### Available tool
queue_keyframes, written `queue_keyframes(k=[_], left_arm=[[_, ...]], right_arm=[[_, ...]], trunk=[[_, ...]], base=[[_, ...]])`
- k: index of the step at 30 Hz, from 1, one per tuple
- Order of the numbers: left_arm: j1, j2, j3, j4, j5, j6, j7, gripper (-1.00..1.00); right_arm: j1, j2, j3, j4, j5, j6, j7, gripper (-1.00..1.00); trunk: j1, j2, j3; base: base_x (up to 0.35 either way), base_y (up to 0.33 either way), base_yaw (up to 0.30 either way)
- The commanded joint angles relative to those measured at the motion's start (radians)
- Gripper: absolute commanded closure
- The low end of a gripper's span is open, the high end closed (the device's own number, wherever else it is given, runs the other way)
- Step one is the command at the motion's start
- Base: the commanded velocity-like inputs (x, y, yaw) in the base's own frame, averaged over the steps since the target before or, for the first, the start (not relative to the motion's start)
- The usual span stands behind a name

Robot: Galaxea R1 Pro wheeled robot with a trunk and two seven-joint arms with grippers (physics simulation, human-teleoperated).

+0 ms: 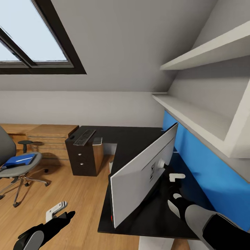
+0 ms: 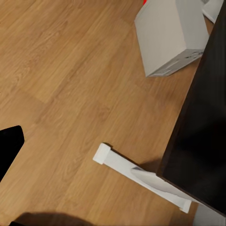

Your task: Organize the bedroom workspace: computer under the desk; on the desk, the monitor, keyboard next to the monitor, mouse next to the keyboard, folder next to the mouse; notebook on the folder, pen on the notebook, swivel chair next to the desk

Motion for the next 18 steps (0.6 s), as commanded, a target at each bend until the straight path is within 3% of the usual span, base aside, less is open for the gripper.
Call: queue_keyframes(k=[1, 9, 18], left_arm=[[-0.001, 0.0, 0.001, -0.002, 0.011, 0.003, 0.009, -1.0], [-0.001, 0.002, 0.003, -0.002, 0.011, 0.003, 0.009, -1.0], [-0.001, 0.002, 0.003, -0.003, 0.011, 0.004, 0.009, -1.0]], right_arm=[[0.0, -0.001, 0.037, 0.011, -0.033, -0.008, -0.007, 1.0], [0.0, -0.001, 0.035, 0.011, -0.035, -0.006, -0.008, 1.0], [0.0, -0.002, 0.034, 0.011, -0.036, -0.003, -0.009, 1.0]], trunk=[[0.001, -0.001, -0.002], [0.001, -0.001, -0.002], [0.001, -0.001, -0.002]], base=[[0.027, -0.014, 0.0], [0.012, -0.004, 0.0], [0.119, -0.081, 0.0]])
